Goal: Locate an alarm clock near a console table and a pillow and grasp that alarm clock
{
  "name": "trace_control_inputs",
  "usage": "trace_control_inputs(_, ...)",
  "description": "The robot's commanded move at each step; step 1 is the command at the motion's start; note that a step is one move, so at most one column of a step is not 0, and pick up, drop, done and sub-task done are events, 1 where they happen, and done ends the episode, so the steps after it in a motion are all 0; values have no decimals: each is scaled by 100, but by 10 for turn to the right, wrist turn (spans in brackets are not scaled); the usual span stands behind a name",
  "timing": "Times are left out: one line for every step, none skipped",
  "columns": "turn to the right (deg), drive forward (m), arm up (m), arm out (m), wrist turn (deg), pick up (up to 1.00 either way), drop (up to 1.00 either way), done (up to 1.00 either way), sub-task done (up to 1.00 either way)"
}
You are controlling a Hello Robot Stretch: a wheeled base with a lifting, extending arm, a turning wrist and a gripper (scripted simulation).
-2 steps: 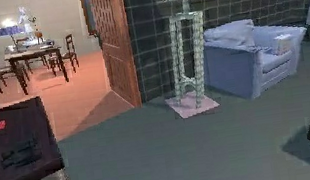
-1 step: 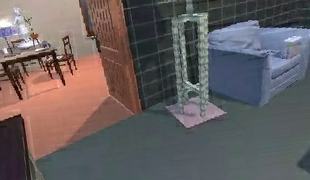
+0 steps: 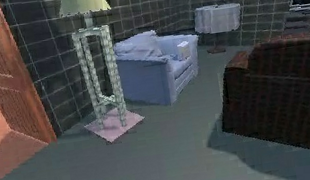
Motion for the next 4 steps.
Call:
trace_control_inputs(0, 45, 0, 0, 0, 0, 0, 0, 0)
trace_control_inputs(-450, 0, 0, 0, 0, 0, 0, 0, 0)
trace_control_inputs(-90, 0, 0, 0, 0, 0, 0, 0, 0)
trace_control_inputs(0, 100, 0, 0, 0, 0, 0, 0, 0)
